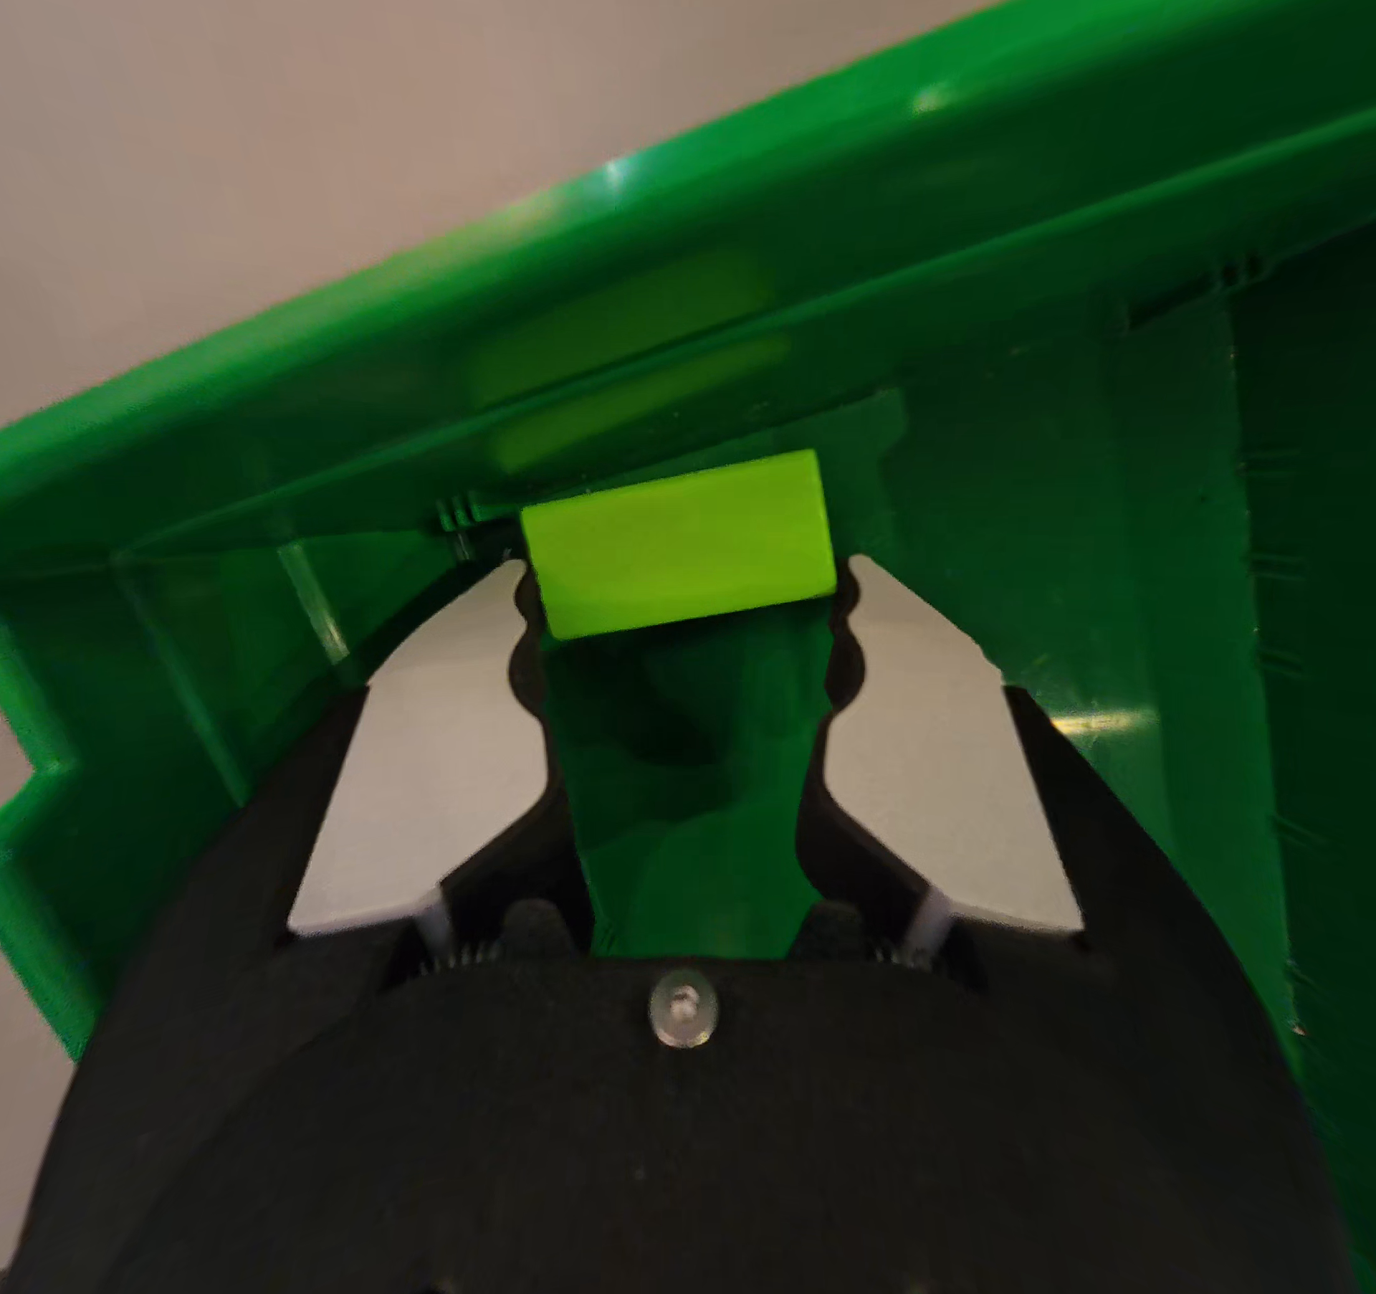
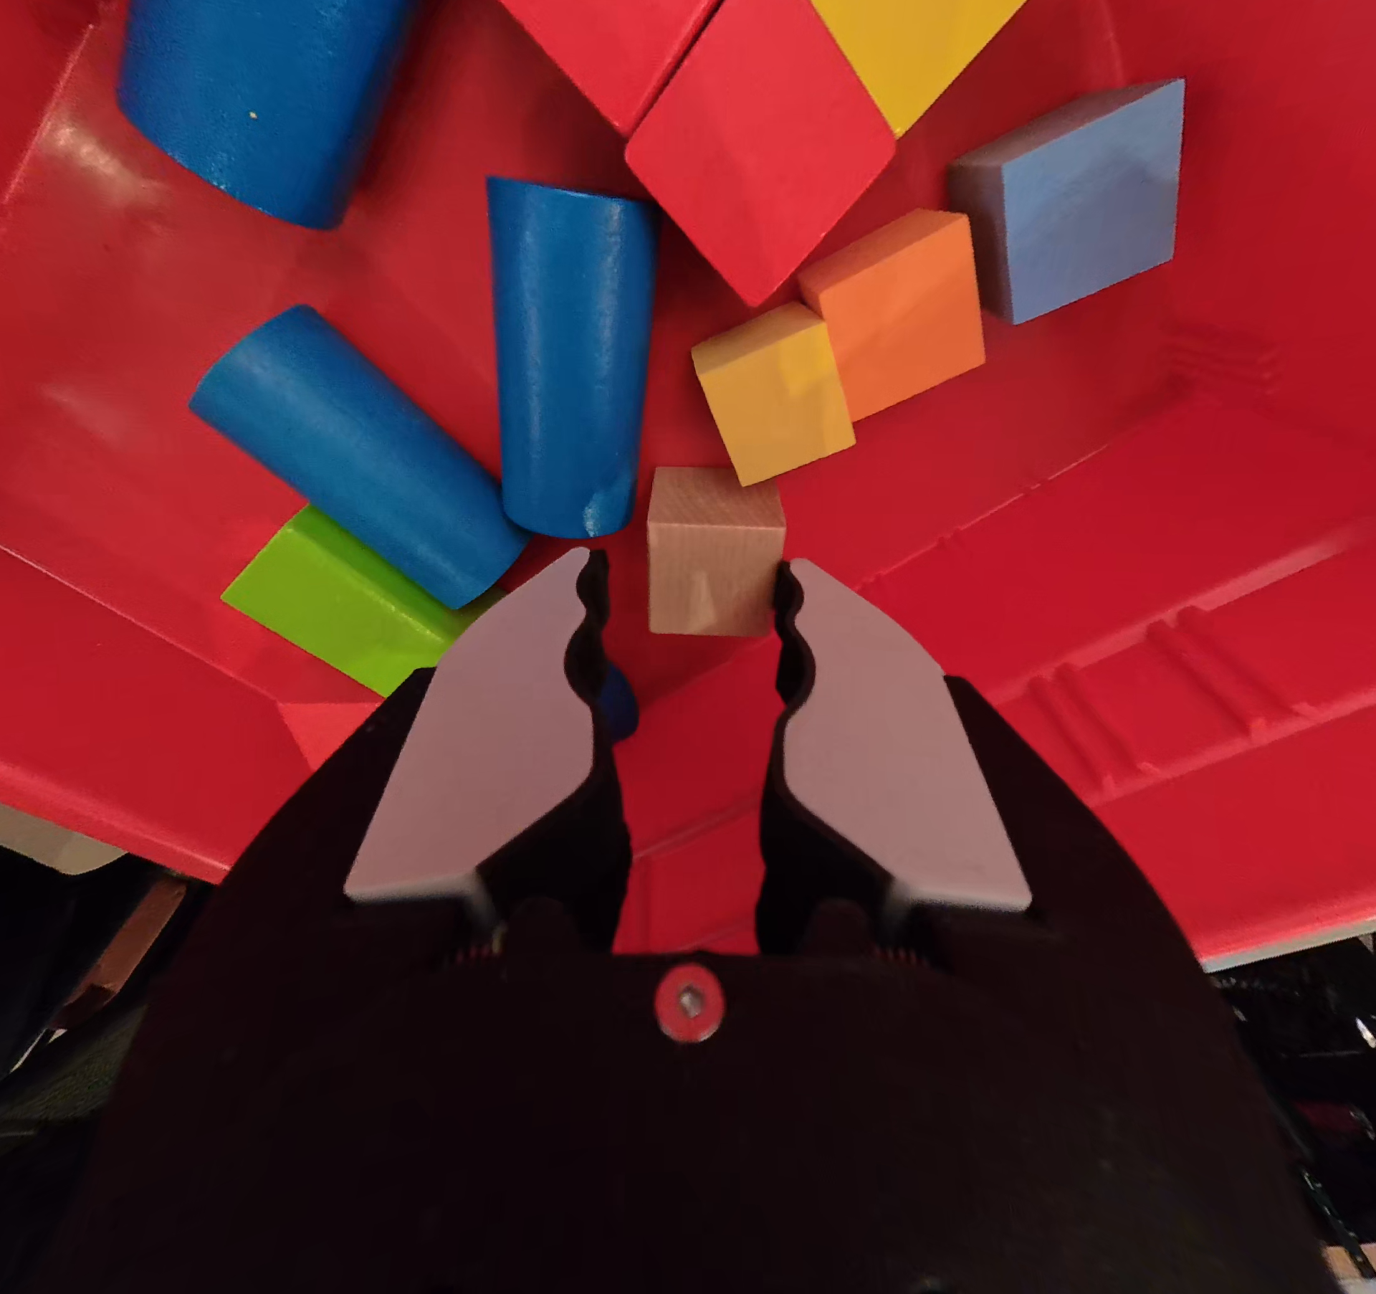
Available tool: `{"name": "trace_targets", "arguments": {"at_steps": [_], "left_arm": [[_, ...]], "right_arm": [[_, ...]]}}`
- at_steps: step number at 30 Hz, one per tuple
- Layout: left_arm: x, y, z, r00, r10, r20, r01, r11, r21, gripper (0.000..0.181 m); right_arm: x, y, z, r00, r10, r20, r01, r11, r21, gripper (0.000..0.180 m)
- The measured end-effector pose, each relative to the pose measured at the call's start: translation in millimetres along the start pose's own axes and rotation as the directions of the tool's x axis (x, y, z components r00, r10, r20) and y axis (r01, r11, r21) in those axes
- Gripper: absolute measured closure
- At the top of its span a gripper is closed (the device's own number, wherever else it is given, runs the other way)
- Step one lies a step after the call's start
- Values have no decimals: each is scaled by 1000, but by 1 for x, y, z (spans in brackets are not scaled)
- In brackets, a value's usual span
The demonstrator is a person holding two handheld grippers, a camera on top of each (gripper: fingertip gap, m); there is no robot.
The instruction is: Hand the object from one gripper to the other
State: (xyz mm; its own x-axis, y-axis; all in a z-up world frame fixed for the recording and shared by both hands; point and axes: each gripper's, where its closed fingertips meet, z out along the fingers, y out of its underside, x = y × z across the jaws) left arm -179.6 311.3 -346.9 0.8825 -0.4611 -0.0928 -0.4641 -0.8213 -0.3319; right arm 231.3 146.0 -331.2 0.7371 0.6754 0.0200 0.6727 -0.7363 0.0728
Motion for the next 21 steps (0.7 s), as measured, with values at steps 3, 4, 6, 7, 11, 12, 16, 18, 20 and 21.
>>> {"name": "trace_targets", "arguments": {"at_steps": [3, 4, 6, 7, 11, 12, 16, 18, 20, 21], "left_arm": [[1, -1, 0, 1000, -12, -9, 12, 1000, 3, 107], [1, -1, 0, 1000, -12, -9, 12, 1000, 4, 107], [4, -2, 0, 1000, 1, -21, -1, 1000, 13, 107], [4, -2, 0, 1000, 4, -23, -4, 1000, 12, 107], [15, -1, -5, 996, 40, -81, -38, 999, 17, 107], [17, -2, -8, 994, 58, -93, -55, 998, 28, 107], [28, -8, -23, 985, 112, -131, -101, 991, 84, 107], [30, -11, -32, 983, 132, -131, -118, 987, 110, 107], [35, -15, -44, 977, 167, -135, -145, 977, 154, 107], [34, -16, -50, 978, 170, -120, -148, 975, 168, 107]], "right_arm": [[0, 0, 0, 1000, 0, 3, 0, 1000, 0, 136], [0, 0, 0, 1000, 0, 3, 0, 1000, 0, 136], [0, 0, 0, 1000, 0, 5, 0, 1000, 1, 136], [0, 0, 0, 1000, 0, 6, 0, 1000, 2, 136], [-1, 0, -1, 1000, 1, 13, -1, 1000, 7, 136], [-1, 0, -2, 1000, 3, 13, -3, 1000, 10, 136], [-1, -3, -10, 1000, 11, 19, -12, 999, 49, 127], [1, -6, -18, 1000, 17, 12, -17, 997, 80, 120], [-1, -9, -27, 1000, 12, 18, -14, 993, 114, 118], [-1, -11, -33, 1000, 10, 19, -12, 991, 135, 118]]}}
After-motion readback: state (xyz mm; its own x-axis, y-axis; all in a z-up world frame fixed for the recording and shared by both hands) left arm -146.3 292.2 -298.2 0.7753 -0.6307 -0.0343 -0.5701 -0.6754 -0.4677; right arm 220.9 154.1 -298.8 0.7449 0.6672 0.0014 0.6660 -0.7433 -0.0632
